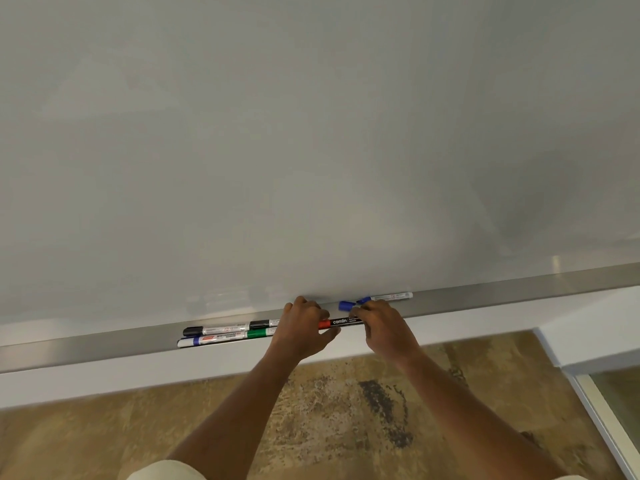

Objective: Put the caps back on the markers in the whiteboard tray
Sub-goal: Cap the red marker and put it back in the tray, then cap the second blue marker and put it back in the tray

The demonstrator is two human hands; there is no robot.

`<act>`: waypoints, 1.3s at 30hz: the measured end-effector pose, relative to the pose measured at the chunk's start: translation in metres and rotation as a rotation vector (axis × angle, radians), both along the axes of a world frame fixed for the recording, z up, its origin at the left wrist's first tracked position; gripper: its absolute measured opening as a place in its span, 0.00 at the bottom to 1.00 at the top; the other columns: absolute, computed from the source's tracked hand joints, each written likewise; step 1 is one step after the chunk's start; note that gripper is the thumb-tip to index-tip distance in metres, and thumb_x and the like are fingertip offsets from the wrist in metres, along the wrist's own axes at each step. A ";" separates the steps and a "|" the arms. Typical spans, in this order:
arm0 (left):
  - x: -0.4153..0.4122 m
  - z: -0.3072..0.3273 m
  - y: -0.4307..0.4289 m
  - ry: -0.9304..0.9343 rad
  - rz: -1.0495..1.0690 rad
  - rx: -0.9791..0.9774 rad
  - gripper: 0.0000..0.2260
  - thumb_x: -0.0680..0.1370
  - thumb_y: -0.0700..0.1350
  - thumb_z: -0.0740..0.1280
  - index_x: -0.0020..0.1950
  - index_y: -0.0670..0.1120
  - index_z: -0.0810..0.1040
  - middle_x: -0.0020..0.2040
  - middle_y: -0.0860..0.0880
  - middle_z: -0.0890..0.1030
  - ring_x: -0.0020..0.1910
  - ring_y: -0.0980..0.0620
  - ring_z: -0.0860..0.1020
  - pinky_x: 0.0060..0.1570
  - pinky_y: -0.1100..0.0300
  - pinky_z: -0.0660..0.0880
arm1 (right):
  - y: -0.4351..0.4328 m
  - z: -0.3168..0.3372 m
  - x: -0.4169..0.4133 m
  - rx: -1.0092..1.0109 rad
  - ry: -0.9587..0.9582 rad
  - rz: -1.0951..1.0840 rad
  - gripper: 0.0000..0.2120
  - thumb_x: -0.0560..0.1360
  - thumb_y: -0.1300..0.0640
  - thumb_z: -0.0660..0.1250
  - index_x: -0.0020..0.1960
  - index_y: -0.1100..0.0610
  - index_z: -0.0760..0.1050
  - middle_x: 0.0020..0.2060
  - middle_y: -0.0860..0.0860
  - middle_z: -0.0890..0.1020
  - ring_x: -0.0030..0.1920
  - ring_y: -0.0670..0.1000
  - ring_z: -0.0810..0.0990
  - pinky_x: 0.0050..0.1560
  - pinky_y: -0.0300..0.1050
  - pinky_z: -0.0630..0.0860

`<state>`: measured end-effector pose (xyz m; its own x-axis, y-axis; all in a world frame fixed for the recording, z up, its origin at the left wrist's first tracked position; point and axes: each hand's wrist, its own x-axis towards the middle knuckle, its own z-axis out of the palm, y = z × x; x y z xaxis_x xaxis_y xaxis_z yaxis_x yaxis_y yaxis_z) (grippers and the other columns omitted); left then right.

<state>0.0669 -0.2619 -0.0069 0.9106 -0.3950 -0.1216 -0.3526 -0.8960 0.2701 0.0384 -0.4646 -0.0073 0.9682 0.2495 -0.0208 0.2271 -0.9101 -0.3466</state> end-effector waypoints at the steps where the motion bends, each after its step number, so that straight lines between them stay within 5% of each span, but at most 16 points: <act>1: 0.000 0.001 -0.001 -0.006 -0.004 -0.014 0.19 0.78 0.63 0.63 0.52 0.51 0.85 0.51 0.50 0.84 0.56 0.46 0.75 0.53 0.52 0.73 | -0.002 0.002 0.000 0.004 -0.021 -0.005 0.19 0.74 0.69 0.63 0.62 0.56 0.79 0.55 0.55 0.83 0.55 0.58 0.79 0.55 0.55 0.79; 6: 0.005 0.010 -0.014 -0.031 -0.008 -0.080 0.14 0.82 0.54 0.60 0.57 0.50 0.82 0.53 0.49 0.84 0.54 0.45 0.79 0.45 0.53 0.76 | -0.025 0.008 0.004 -0.011 -0.125 -0.079 0.11 0.73 0.68 0.68 0.54 0.60 0.82 0.46 0.56 0.84 0.45 0.58 0.82 0.44 0.53 0.81; 13: 0.012 0.017 -0.042 -0.056 -0.100 0.101 0.12 0.81 0.40 0.61 0.60 0.50 0.80 0.51 0.44 0.85 0.48 0.39 0.83 0.46 0.51 0.78 | -0.040 0.010 0.011 -0.308 -0.049 -0.117 0.17 0.72 0.69 0.63 0.59 0.60 0.79 0.54 0.56 0.83 0.54 0.59 0.80 0.50 0.54 0.80; 24: 0.024 0.012 -0.052 -0.053 -0.139 0.231 0.10 0.81 0.40 0.64 0.56 0.49 0.83 0.53 0.43 0.84 0.52 0.40 0.83 0.51 0.48 0.79 | -0.038 0.009 0.011 -0.474 -0.015 -0.086 0.13 0.76 0.64 0.63 0.59 0.57 0.77 0.55 0.56 0.80 0.56 0.58 0.80 0.62 0.56 0.73; 34: 0.021 0.011 -0.049 -0.061 -0.136 0.227 0.09 0.81 0.38 0.63 0.56 0.46 0.81 0.53 0.41 0.83 0.53 0.39 0.82 0.52 0.48 0.78 | -0.037 0.016 0.002 -0.463 0.010 -0.100 0.13 0.74 0.66 0.64 0.56 0.56 0.77 0.49 0.54 0.84 0.50 0.58 0.82 0.56 0.54 0.75; 39: 0.020 0.021 -0.041 -0.097 -0.091 0.105 0.09 0.81 0.44 0.64 0.56 0.50 0.82 0.51 0.45 0.85 0.50 0.42 0.82 0.49 0.52 0.78 | -0.041 0.020 -0.008 -0.409 -0.121 -0.112 0.14 0.68 0.68 0.70 0.52 0.58 0.80 0.44 0.54 0.85 0.45 0.57 0.83 0.52 0.53 0.79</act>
